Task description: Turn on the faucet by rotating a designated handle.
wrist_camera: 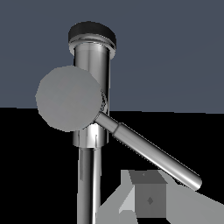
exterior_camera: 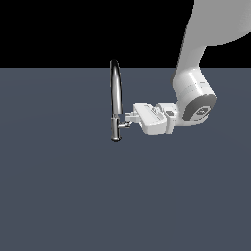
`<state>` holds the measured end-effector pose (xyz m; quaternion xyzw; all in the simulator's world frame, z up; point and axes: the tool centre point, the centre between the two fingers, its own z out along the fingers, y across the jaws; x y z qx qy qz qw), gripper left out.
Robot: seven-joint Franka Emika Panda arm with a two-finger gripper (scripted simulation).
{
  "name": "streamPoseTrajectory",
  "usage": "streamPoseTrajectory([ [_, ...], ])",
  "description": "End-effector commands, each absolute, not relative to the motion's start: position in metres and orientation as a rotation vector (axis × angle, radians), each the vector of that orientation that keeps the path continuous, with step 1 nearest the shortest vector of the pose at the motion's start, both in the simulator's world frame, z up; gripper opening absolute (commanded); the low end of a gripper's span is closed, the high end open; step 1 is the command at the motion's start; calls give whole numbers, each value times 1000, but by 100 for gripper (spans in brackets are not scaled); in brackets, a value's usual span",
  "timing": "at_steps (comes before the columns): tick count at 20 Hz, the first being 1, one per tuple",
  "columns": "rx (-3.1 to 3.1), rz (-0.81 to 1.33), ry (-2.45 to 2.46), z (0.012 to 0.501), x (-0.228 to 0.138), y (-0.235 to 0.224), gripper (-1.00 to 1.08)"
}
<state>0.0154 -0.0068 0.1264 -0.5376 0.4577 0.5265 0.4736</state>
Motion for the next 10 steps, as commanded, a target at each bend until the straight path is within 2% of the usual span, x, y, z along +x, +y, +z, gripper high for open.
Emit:
streamPoseTrajectory([
  [1, -1315, 1286, 1123, 120, 14, -9, -100],
  [10, -1301, 1295, 1145, 64, -7, -18, -100],
])
